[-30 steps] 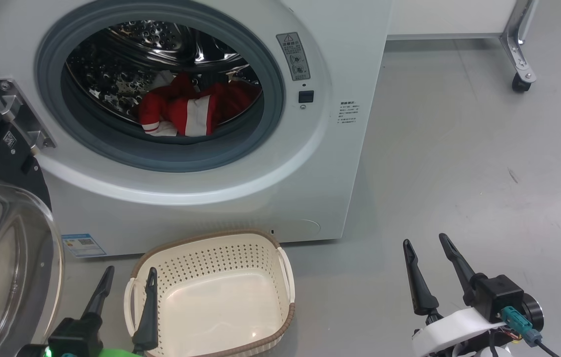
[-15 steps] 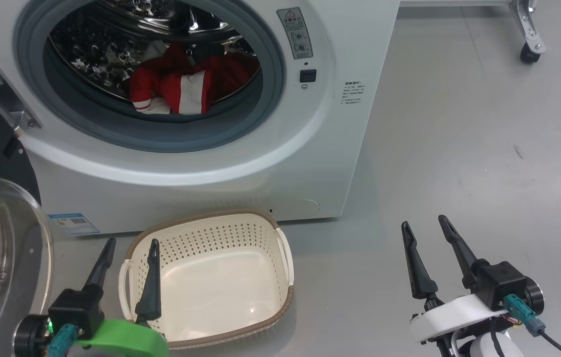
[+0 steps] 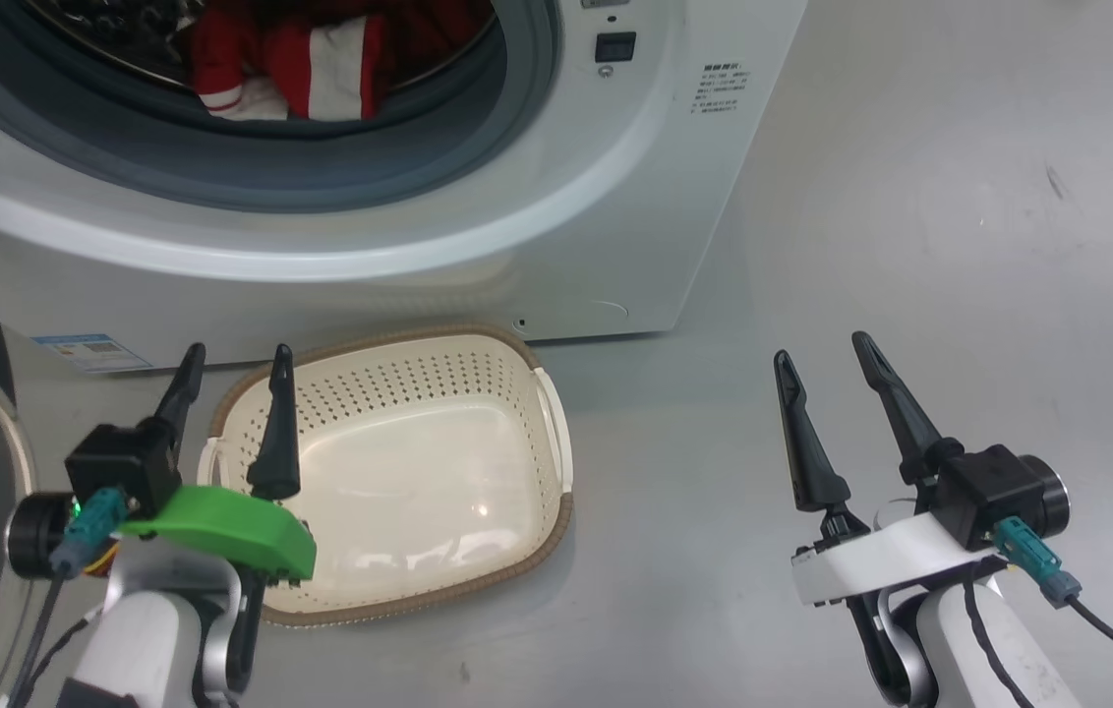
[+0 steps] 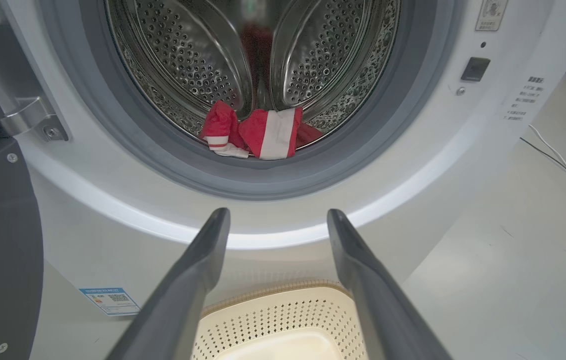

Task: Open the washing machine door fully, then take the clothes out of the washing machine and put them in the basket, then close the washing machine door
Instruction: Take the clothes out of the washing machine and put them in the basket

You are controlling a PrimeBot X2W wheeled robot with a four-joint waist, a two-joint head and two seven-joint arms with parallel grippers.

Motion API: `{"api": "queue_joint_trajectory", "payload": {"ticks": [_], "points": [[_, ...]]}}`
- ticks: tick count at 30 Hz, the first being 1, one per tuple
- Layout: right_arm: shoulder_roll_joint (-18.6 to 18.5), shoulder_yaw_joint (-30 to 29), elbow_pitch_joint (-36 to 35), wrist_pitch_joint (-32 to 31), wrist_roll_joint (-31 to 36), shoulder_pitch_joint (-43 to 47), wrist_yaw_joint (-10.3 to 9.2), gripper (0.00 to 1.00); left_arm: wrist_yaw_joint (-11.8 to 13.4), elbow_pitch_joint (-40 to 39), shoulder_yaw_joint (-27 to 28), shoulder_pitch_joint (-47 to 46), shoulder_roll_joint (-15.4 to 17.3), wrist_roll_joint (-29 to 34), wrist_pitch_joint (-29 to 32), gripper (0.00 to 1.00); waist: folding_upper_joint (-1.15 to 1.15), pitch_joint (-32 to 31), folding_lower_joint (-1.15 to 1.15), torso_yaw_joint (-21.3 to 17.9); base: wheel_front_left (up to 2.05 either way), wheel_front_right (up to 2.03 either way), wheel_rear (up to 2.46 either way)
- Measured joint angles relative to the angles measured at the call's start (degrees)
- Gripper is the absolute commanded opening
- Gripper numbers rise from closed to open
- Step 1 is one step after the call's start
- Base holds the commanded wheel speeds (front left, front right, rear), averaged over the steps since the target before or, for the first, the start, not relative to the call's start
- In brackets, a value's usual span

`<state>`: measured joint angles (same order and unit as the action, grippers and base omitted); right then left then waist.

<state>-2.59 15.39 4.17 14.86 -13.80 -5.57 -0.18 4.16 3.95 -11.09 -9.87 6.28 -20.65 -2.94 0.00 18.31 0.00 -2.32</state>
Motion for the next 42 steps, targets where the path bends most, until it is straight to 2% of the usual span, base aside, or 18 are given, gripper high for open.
{"api": "queue_joint_trajectory", "payload": {"ticks": [9,21,34,42], "points": [[-0.11,0.65,-1.49,0.00,0.14,-4.74,-0.57,1.00,-1.94,7.72,1.24,-12.25,0.34,-2.46,4.70,1.00,0.00,7.01,0.00,-1.81,0.00,0.00,0.00],[-0.22,3.07,-1.52,0.00,-2.23,-8.67,-1.77,1.00,-4.46,16.92,2.86,-26.71,3.28,-4.67,11.94,1.00,0.00,13.44,0.00,-5.90,0.00,0.00,0.00],[-0.24,5.68,-2.00,0.00,-5.86,-11.05,-3.02,1.00,-4.93,22.81,3.45,-41.21,6.09,-4.52,18.60,1.00,0.00,16.81,0.00,-10.00,0.00,0.00,0.00],[-0.23,7.71,-2.40,0.00,-8.50,-12.23,-3.50,1.00,-4.94,25.48,5.08,-47.88,9.65,-4.50,21.64,1.00,0.00,18.42,0.00,-12.78,0.00,0.00,0.00]]}}
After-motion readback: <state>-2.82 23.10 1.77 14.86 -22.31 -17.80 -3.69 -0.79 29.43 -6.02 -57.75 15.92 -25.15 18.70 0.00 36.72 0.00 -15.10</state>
